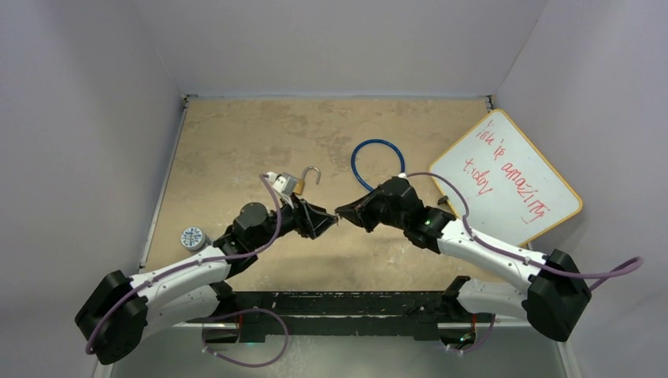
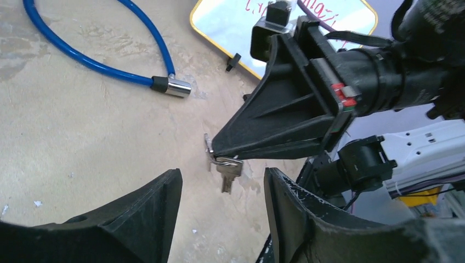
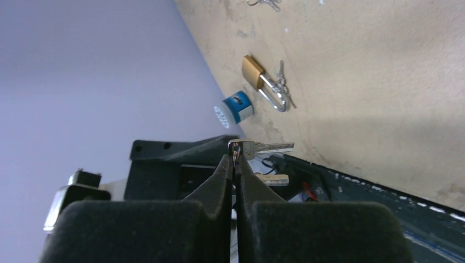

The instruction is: Unlock with the key

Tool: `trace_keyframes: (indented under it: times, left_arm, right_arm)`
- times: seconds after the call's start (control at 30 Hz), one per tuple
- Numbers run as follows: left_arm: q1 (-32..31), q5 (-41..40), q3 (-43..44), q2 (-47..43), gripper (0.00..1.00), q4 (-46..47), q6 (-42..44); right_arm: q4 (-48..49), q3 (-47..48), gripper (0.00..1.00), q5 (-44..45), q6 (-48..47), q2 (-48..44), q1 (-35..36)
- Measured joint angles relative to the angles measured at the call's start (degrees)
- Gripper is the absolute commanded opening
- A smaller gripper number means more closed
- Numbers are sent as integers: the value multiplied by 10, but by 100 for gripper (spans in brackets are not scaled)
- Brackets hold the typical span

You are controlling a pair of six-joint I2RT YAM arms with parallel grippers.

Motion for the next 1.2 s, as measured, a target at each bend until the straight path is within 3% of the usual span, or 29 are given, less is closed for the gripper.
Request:
trace_keyframes:
  times: [0.2,0.43,0.73,0.97,1.0,1.2]
  left_arm:
    - [-11,12,-2,66,49,49,20]
    - [-19,24,-3,79,34,87,29]
    - [-23,47,-3,112,31,118,32]
    - [-27,47,-2,112,0,120,39]
    - [-28,47,-2,111,0,118,43]
    - [-30,41,21,80,0,22,72]
  right_arm:
    - [1,-1,0,1,38,-25,2]
    - [6,-13,0,0,63,-36,2]
    - [9,-23,0,0,80,-37,2]
    - [8,-24,0,2,87,-45,2]
    - [7,-24,4,3,86,-46,2]
    - [-5,-35,54,7,75,-72,2]
